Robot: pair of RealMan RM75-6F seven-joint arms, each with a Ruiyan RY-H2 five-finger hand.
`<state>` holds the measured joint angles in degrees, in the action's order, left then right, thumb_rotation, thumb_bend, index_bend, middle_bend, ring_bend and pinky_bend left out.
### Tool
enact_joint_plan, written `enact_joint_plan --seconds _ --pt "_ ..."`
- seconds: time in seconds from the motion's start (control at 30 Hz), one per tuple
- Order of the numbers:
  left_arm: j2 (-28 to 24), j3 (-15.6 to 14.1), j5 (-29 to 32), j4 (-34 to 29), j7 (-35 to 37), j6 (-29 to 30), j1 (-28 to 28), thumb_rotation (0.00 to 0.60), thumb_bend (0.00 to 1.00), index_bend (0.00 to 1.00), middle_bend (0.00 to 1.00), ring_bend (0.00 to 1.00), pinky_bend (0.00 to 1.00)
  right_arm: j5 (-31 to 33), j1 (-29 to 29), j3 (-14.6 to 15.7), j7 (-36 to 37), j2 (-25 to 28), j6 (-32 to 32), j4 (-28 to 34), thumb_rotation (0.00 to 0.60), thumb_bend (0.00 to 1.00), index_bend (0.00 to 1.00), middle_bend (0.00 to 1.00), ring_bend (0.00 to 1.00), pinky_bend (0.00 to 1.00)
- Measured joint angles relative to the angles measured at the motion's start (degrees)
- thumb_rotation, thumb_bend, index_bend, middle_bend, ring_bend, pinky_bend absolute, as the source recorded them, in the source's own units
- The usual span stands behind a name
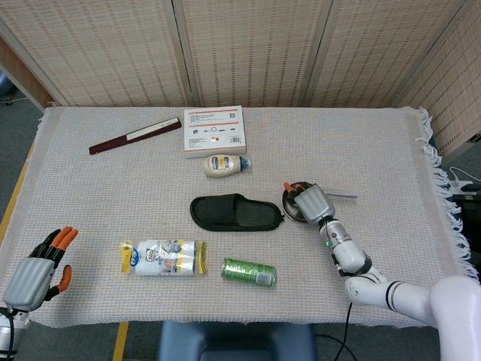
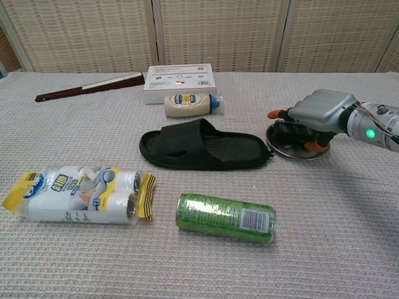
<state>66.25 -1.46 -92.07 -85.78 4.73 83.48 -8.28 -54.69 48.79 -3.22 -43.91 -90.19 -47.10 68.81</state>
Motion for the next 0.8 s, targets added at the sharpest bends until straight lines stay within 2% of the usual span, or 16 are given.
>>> enact_joint_plan --seconds 0.07,0.17,0.23,0.3,0.4,0.53,0.6,0.7,0.8 --pt "0.0 0.0 0.2 0.1 0.0 0.0 0.1 0.6 0.66 0.0 0.0 0.0 0.2 0.0 -0.6 -0.3 1.2 1.3 -0.5 2.3 0.6 0.31 0.0 0.13 0.11 0.36" --pt "0.0 0.0 0.3 0.2 0.1 0.1 0.2 0.6 0.66 0.0 0.0 0.0 0.2 -0.7 -2.2 -0.8 4.8 4.2 -2.3 7.5 0.6 0.28 0.0 0.09 0.04 0.18" --pt "0.0 0.1 0.3 0.3 0.1 0.2 0.2 0.6 0.66 0.0 0.0 0.0 0.2 -2.2 -4.1 -0.9 8.1 6.3 -4.7 11.5 0.6 0.25 0.0 0.06 0.01 0.07" --pt "0.0 0.2 0.4 0.2 0.0 0.3 0.2 0.6 0.66 0.0 0.0 0.0 0.2 -5.4 -7.3 -0.4 12.6 8.5 -9.3 16.1 0.6 0.22 0.0 0.03 0.0 0.02" --pt "-0.1 0.3 0.5 0.0 -0.3 0.5 0.3 0.6 0.66 0.0 0.0 0.0 0.2 -12.1 -13.6 1.9 18.7 11.1 -18.4 19.7 0.6 0.19 0.0 0.0 0.0 0.0" --pt "-0.2 0.4 0.3 -0.2 -0.7 1.4 0.6 0.6 0.65 0.0 0.0 0.0 0.2 -19.7 -23.9 6.2 24.4 13.3 -32.0 21.0 0.6 0.18 0.0 0.0 0.0 0.0" --pt "-0.3 0.5 0.2 -0.4 -0.9 1.7 0.7 0.6 0.59 0.0 0.0 0.0 0.2 -22.5 -29.7 7.9 26.5 14.1 -38.8 20.6 0.6 0.18 0.0 0.0 0.0 0.0" --pt "-0.5 0.4 -0.3 -0.8 -0.3 1.7 0.6 0.6 0.47 0.0 0.0 0.0 0.19 -24.4 -35.6 9.0 28.3 15.4 -44.5 20.0 0.6 0.18 0.0 0.0 0.0 0.0" --pt "-0.6 0.5 -0.7 -1.0 -0.5 2.4 0.7 0.6 0.46 0.0 0.0 0.0 0.18 -25.2 -36.8 9.2 30.9 17.0 -44.8 19.7 0.6 0.18 0.0 0.0 0.0 0.0"
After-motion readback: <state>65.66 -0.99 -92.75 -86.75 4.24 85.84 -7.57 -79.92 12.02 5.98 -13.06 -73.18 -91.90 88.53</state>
